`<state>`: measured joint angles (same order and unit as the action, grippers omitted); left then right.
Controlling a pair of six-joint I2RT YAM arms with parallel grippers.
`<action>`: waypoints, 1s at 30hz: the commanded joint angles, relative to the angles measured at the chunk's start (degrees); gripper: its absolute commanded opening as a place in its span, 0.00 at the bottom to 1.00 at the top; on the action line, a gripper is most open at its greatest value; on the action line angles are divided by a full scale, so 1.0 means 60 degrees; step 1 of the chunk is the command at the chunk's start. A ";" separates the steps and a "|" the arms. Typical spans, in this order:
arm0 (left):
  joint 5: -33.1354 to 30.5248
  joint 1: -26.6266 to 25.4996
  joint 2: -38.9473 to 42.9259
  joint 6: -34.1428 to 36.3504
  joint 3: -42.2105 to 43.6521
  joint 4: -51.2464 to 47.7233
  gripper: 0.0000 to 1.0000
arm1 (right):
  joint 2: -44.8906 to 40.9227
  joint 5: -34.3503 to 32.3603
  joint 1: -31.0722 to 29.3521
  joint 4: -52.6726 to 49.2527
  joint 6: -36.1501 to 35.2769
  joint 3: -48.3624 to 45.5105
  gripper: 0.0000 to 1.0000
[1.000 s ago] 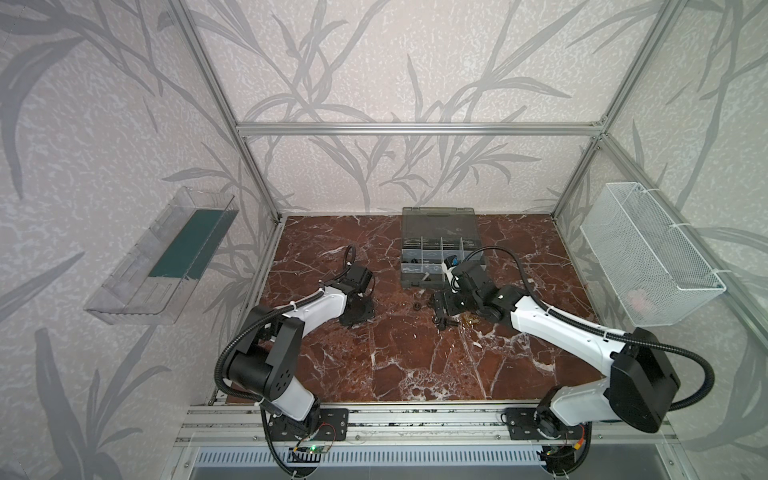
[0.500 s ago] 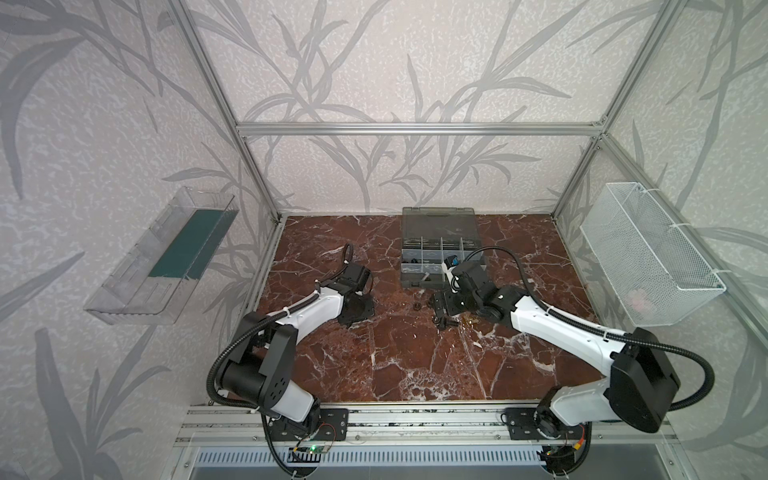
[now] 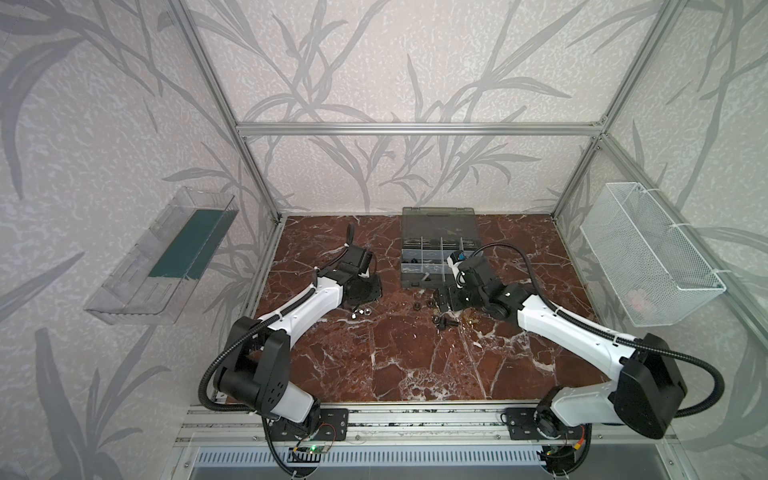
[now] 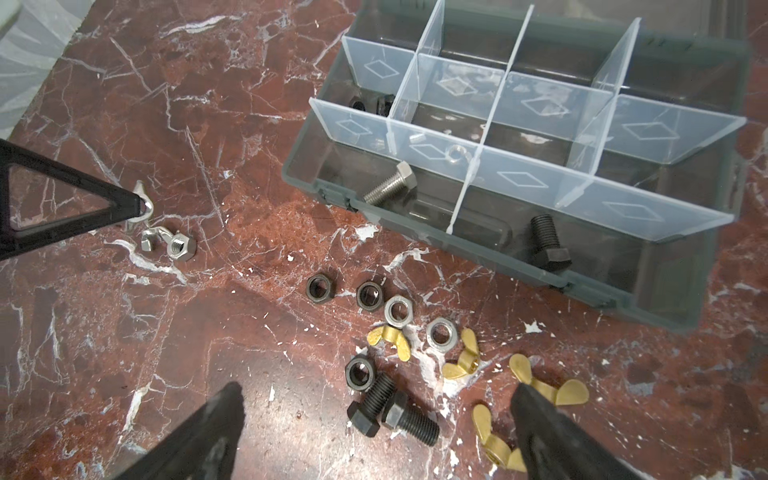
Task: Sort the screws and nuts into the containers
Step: 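Lift the silver wing nut with the left gripper toward the box, then lower the wing nut into a box compartment, open the left gripper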
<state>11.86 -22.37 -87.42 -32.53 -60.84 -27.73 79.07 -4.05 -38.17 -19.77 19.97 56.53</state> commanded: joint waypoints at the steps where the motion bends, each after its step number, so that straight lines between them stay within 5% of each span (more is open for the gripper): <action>1: 0.0254 -0.0191 -0.0492 0.0208 -0.0792 0.0265 0.00 | -0.0351 0.0025 0.0238 -0.0389 0.0100 0.0357 0.99; 18: 0.0877 -0.1406 -0.5145 0.0504 -0.6527 0.0651 0.00 | -0.0973 0.0639 0.1866 -0.1081 0.0219 0.0558 0.99; 30: 0.0330 -0.1765 -0.7279 0.0707 -0.8565 0.0320 0.00 | -0.1633 0.1140 0.2872 -0.1299 0.0086 -0.0060 0.99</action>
<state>15.86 -32.80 -129.75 -29.47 -109.43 -24.12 70.30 1.48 -21.58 -26.04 21.15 57.49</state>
